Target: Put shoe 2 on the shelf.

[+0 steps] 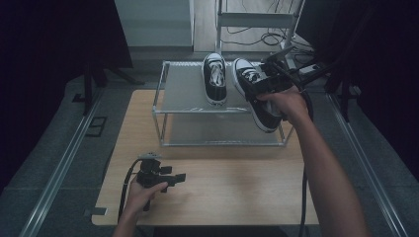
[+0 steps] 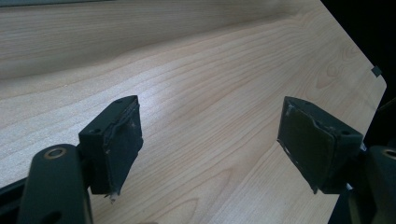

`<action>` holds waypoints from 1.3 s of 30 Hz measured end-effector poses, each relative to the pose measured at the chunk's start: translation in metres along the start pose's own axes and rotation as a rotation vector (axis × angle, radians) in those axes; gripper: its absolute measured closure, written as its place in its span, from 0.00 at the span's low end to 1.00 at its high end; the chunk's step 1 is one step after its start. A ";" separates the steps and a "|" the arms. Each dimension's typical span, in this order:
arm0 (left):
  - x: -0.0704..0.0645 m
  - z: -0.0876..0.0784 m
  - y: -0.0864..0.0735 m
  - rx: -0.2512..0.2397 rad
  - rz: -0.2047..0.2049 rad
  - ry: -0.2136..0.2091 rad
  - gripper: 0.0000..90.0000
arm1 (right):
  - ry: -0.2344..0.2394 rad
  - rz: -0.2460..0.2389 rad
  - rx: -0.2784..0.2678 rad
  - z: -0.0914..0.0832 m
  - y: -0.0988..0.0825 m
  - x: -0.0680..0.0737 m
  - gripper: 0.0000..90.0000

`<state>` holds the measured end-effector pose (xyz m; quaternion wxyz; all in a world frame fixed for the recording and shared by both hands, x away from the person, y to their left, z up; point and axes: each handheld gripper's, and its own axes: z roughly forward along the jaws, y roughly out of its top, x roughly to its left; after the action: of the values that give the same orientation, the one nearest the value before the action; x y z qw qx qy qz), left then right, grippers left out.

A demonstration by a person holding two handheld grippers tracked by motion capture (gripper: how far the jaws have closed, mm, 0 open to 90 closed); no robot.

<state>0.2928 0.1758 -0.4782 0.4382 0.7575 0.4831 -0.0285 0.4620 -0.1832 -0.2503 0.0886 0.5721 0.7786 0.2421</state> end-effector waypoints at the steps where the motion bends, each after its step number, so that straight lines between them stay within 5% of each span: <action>1: 0.000 0.000 0.000 -0.001 -0.001 0.000 0.25 | -0.006 -0.001 0.006 0.001 0.002 0.001 0.21; 25: 0.002 -0.004 0.000 -0.012 -0.006 -0.004 0.25 | -0.058 0.143 -0.005 0.019 0.047 0.004 0.21; 39: 0.004 -0.004 -0.001 -0.014 -0.006 -0.004 0.25 | -0.034 0.210 -0.027 0.030 0.059 -0.001 0.21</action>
<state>0.2926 0.1816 -0.4779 0.4443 0.7529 0.4847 -0.0282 0.5253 -0.1627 -0.2483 0.0834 0.6532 0.7096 0.2507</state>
